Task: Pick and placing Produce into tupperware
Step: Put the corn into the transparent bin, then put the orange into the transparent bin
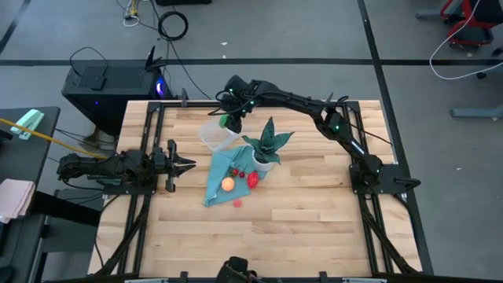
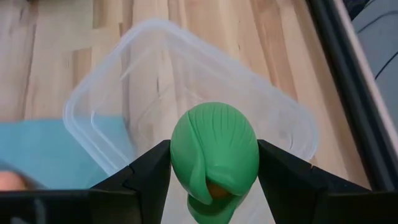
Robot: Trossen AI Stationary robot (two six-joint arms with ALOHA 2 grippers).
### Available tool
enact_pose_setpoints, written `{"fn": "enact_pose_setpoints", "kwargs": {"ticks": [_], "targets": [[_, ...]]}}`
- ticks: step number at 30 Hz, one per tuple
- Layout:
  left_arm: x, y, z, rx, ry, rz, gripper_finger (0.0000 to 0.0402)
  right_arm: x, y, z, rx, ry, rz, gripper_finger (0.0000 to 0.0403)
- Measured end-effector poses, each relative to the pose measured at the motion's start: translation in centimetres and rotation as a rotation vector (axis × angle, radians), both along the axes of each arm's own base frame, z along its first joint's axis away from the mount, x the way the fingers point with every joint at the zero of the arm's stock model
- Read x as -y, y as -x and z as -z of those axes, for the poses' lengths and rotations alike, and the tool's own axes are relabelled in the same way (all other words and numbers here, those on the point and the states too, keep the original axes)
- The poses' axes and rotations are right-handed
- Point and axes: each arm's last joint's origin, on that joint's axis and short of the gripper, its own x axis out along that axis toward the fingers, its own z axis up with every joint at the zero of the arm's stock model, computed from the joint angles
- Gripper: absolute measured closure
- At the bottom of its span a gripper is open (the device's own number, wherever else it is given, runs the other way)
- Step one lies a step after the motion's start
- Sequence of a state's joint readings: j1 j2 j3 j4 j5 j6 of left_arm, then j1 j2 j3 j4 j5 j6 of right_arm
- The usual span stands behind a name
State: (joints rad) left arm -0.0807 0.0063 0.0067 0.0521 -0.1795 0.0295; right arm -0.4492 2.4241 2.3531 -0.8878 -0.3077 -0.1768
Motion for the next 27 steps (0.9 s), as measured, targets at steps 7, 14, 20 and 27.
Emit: {"fn": "enact_pose_setpoints", "kwargs": {"ticks": [7, 14, 20, 27], "targets": [[0.0, 0.0, 0.0, 0.0, 0.0, 0.0, 0.0346, -0.1, 0.2, 0.7, -0.034, -0.019, 0.003, 0.0176], [0.0, 0.0, 0.0, 0.0, 0.0, 0.0, 0.0345, -0.9, -0.1, 0.8, -0.038, 0.011, -0.065, 0.0161], [0.0, 0.0, 0.0, 0.0, 0.001, 0.0, 0.035, -1.4, -0.3, 0.8, -0.035, 0.011, -0.088, 0.0125], [0.0, 0.0, 0.0, -0.001, 0.0, 0.0, 0.0342, -1.3, -0.3, 0.8, -0.047, 0.038, -0.069, 0.0108]]}}
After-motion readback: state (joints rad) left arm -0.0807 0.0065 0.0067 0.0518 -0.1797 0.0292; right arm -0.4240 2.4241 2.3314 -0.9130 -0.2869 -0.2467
